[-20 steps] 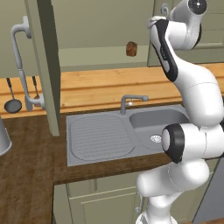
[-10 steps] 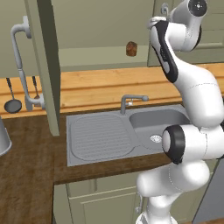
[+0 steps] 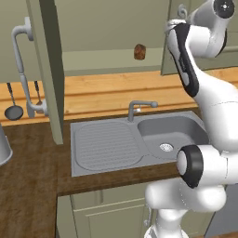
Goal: Open the cabinet, pick up the bread from the cabinet and place it in the basket. Then move the basket to the dining counter.
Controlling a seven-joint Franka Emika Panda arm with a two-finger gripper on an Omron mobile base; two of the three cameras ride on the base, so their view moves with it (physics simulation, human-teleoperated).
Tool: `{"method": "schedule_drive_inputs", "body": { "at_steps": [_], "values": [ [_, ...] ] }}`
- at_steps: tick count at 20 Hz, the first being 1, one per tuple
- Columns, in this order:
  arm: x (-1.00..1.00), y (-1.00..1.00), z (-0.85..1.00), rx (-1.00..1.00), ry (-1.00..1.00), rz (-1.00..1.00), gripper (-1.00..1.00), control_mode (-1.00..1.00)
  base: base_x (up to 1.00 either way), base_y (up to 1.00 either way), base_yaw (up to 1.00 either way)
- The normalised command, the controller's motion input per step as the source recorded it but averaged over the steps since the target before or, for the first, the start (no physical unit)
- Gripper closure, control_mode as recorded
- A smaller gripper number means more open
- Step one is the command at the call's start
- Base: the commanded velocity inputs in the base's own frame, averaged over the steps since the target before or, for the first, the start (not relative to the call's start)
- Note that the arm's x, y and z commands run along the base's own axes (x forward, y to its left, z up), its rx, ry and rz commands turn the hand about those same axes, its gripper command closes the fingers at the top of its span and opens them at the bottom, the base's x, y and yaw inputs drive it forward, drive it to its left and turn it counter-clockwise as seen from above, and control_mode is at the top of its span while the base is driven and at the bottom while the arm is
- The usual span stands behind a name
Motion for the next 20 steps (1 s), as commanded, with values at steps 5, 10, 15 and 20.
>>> {"method": "schedule_drive_inputs", "body": {
  "at_steps": [5, 10, 15, 20],
  "values": [
    [-1.0, -0.97, -0.03, 0.01, -0.03, 0.01, 1.0, -1.0, 0.0, 0.0, 0.0],
    [-1.0, -1.0, 0.0, 0.06, -0.03, 0.02, 1.0, -1.0, 0.0, 0.0, 0.0],
    [-1.0, -1.0, 0.0, 0.06, 0.0, 0.01, 1.0, -1.0, 0.0, 0.0, 0.0],
    [-1.0, -1.0, 0.0, 0.07, 0.0, 0.0, 1.0, -1.0, 0.0, 0.0, 0.0]
  ]
}}
